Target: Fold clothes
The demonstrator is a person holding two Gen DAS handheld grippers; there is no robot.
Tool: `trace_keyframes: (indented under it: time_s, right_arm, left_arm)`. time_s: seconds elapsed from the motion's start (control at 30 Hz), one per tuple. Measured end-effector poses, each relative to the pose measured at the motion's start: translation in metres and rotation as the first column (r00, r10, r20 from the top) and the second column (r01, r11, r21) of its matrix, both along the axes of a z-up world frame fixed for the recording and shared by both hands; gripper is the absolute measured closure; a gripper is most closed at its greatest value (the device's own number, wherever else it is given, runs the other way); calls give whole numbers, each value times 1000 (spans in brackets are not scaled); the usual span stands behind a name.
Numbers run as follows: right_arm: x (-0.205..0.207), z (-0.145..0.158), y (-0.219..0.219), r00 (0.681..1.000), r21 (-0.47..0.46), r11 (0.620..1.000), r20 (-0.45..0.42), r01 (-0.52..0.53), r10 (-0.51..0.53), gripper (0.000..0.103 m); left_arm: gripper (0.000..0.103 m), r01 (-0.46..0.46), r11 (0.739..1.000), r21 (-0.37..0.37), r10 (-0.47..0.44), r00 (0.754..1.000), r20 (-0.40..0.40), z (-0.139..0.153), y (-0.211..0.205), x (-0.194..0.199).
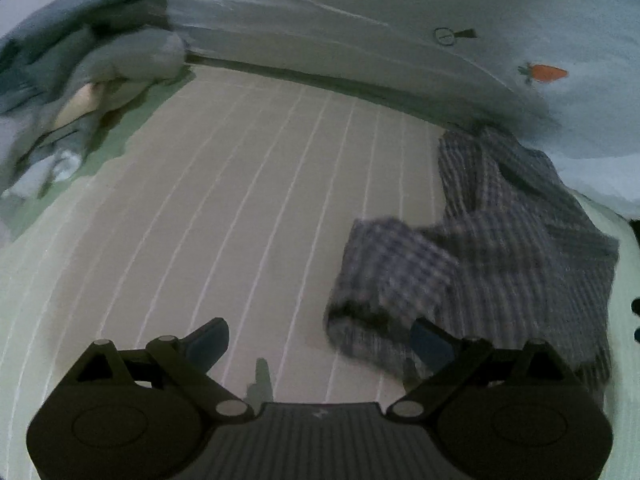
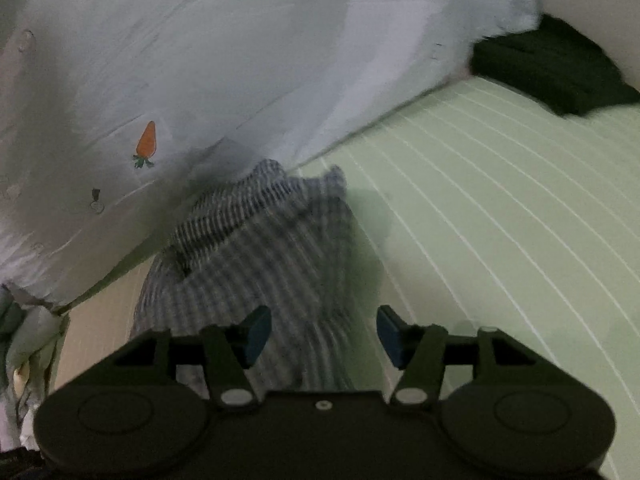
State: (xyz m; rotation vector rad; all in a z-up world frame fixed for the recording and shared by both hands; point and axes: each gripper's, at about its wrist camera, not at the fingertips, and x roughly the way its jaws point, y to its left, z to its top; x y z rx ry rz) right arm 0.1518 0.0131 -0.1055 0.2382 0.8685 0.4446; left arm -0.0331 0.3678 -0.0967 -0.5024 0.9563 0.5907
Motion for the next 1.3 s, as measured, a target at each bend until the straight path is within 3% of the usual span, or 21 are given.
trace_keyframes:
  time_s: [0.17,0.27,0.37,0.4,0.43,0.5,0.53,0.57,0.63,0.7,0.8,0.93,1.07,1.2,1.3]
  right_arm:
    - [39,-5,44,1000,-52,999,-11,10,-11,30]
    - [62,-8,71,1000,-83,996,-18,16,-17,29]
    - [85,-10,97,999,-114,993,-25,21,-24,29]
    - [90,-11,103,999,-119,993,-26,22,-25,29]
    - [91,-11,102,999,-118,993,-25,22,-25,32]
    - [92,-11,102,999,-115,993,-24,22,-25,56]
    - [93,-10,102,999,-114,993,-23,22,-25,86]
    - [94,-10,102,999,-112,993,-23,23,-25,101]
    - [96,-10,101,999,-110,994,-22,23,-25,102]
    - [98,-10,101,999,-107,994,-21,23,-25,102]
    - [95,5,97,999,-73,997,20,34,-33,102]
    - [86,50,86,991,36,998,126,46,-51,102]
    - [81,82,94,987,163,987,160,6,-33,102]
    - [86,80,130,981,129,988,184,-80,55,102]
    - [95,50,161,982,41,991,150,-126,118,102]
  left_arm:
    - [7,29,999,-29,-29,1000,-8,-16,23,36]
    - [10,39,998,-55,-39,999,-12,-27,27,47]
    - [19,62,995,-81,-63,998,-15,-36,28,53]
    - [26,73,994,-87,-75,997,-16,-39,28,55]
    - [34,82,992,-97,-84,996,-12,-41,29,56]
    - [49,93,988,-126,-93,996,9,-45,30,57]
    - [60,99,985,-141,-97,995,20,-47,31,57]
    - [66,105,983,-151,-101,994,31,-48,32,58]
    - [88,117,980,-160,-110,993,53,-48,32,59]
    - [98,125,981,-147,-112,989,92,-41,33,57]
    - [100,121,986,-116,-101,980,170,-21,38,51]
    - [100,87,993,-82,-59,955,291,28,48,26]
    - [100,33,998,-55,-9,926,378,65,63,-5]
    - [100,-46,996,-70,68,932,357,55,85,-16]
    - [100,-107,986,-126,139,949,284,26,98,-11]
